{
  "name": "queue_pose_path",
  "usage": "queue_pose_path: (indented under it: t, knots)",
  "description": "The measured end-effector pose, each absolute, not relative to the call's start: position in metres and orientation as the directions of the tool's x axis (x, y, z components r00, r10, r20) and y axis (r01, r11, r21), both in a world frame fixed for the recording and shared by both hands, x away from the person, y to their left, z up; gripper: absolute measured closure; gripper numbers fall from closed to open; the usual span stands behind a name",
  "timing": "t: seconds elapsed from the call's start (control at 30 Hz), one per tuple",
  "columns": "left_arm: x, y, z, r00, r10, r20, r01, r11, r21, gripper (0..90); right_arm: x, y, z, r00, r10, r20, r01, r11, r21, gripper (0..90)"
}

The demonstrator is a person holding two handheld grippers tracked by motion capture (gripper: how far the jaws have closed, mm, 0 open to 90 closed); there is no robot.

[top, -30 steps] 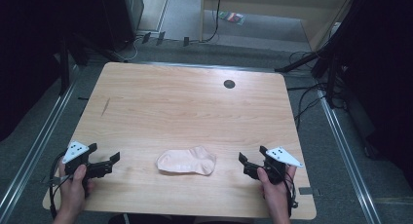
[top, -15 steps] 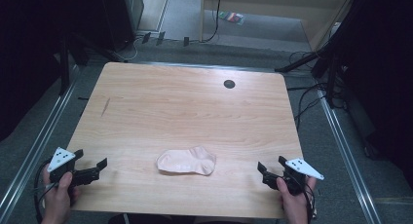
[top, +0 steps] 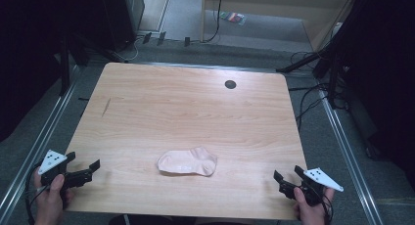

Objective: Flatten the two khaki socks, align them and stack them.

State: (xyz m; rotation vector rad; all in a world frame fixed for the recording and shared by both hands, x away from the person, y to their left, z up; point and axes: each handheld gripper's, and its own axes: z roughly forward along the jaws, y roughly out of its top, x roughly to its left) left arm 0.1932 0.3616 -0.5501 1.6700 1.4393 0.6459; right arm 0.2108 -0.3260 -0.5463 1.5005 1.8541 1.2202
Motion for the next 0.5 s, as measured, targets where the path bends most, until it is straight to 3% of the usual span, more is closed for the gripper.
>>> queue_pose_path:
  t: [0.3,0.5]
  knots:
    - [0.1969,0.3550,-0.5528,0.239,0.966,-0.102,0.561,-0.051,0.826,4.3,0.2131,-0.3275,-0.5481,-0.313,0.927,0.206,0.535,-0.007,0.845,13.5]
    - [0.1987,0.3588,-0.5533,0.225,0.964,-0.139,0.570,-0.015,0.821,4.3,0.2145,-0.3274,-0.5484,-0.302,0.930,0.207,0.546,-0.009,0.838,13.5]
